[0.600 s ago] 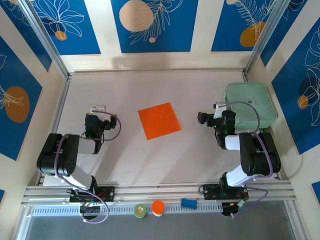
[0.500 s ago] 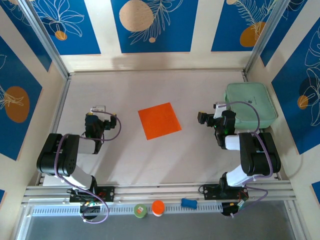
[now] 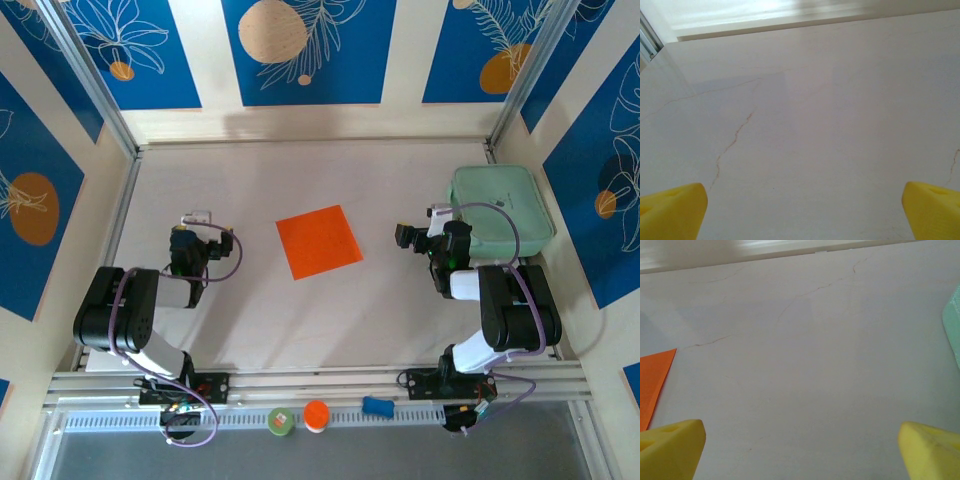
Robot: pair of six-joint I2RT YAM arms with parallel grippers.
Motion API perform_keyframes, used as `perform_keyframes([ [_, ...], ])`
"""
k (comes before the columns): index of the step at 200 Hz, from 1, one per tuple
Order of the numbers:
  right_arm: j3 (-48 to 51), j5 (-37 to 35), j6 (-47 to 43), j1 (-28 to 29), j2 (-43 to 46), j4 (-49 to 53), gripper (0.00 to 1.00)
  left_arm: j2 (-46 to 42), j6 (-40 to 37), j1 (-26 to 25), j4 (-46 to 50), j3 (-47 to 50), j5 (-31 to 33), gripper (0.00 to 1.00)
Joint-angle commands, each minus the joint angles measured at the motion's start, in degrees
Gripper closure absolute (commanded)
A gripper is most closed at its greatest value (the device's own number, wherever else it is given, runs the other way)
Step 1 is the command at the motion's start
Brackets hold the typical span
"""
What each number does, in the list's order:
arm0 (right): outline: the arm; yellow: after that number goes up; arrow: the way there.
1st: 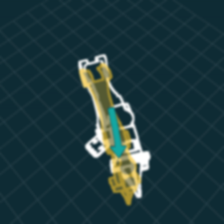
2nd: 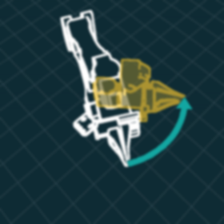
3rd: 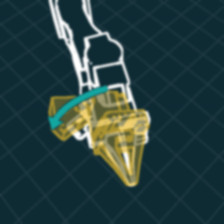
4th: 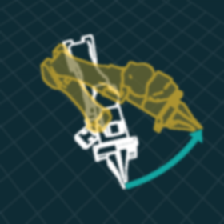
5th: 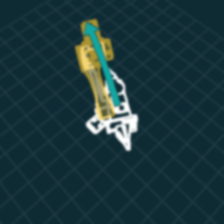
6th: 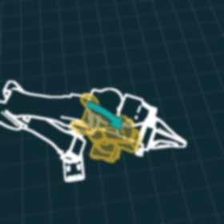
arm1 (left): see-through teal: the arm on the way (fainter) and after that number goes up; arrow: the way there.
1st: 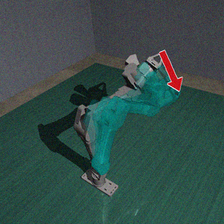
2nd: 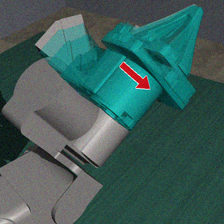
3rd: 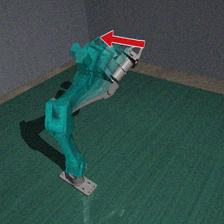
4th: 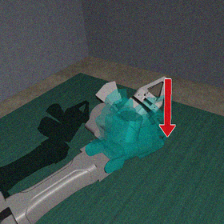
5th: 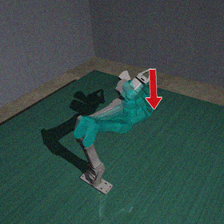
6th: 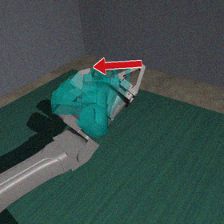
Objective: Fold a paper plane with a square sheet of paper (pick it up from the middle)
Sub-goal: Move the square sheet of paper to the center of the table.
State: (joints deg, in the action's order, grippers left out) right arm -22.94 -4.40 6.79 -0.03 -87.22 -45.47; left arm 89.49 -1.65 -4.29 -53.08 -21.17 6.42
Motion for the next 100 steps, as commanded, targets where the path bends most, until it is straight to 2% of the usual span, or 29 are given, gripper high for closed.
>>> perform_keyframes([
  [1,-1.29,1.04,-0.80,-0.23,-0.37,-0.56,0.01,0.25,-0.46,-0.01,-0.88,-0.32,-0.81,0.01],
  [100,-1.06,0.84,-0.90,-0.16,-0.15,-0.67,0.01,0.15,-0.48,-0.01,-1.34,-0.02,-0.79,0.01],
])
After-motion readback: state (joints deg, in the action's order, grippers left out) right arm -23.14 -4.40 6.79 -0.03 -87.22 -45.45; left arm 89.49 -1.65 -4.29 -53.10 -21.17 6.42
